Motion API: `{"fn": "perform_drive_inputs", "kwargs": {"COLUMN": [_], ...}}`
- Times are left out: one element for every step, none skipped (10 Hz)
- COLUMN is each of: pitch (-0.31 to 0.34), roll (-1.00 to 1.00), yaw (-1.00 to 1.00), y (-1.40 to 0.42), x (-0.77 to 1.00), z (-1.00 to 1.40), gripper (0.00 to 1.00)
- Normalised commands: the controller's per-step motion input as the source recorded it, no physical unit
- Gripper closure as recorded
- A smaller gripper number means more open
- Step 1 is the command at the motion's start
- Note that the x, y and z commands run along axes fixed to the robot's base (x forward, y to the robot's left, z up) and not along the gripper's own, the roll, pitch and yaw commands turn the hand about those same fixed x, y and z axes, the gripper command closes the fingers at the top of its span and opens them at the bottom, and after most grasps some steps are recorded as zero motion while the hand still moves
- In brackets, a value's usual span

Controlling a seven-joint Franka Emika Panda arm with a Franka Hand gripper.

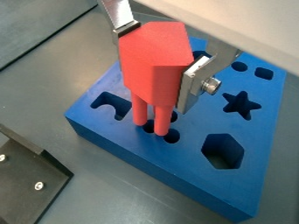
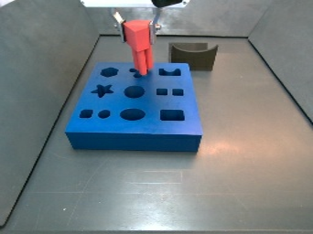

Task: Insert the 3 prong object.

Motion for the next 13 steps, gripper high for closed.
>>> {"fn": "perform_drive_inputs", "kwargs": {"pitch": [0.0, 0.0, 0.0, 0.0, 0.011, 0.009, 0.01, 0.019, 0.013, 0.011, 0.009, 0.0, 0.0], "roll": [0.01, 0.0, 0.0, 0.0, 0.0, 0.0, 0.0, 0.0, 0.0, 0.0, 0.0, 0.0, 0.0], "yaw": [-0.22, -0.11, 0.0, 0.0, 0.0, -0.01, -0.02, -0.05, -0.06, -0.08, -0.11, -0.06, -0.06], "y": [-0.05, -0.03, 0.0, 0.0, 0.04, 0.0, 0.0, 0.01, 0.02, 0.03, 0.06, 0.0, 0.0], "x": [-0.42, -0.28, -0.08, 0.03, 0.19, 0.2, 0.23, 0.23, 0.19, 0.19, 0.14, 0.0, 0.0], "z": [-0.01, 0.0, -0.04, -0.15, -0.18, -0.17, -0.18, -0.18, -0.17, -0.17, -0.16, -0.09, -0.14], "gripper": [1.0, 1.0, 1.0, 1.0, 1.0, 1.0, 1.0, 1.0, 1.0, 1.0, 1.0, 1.0, 1.0]}}
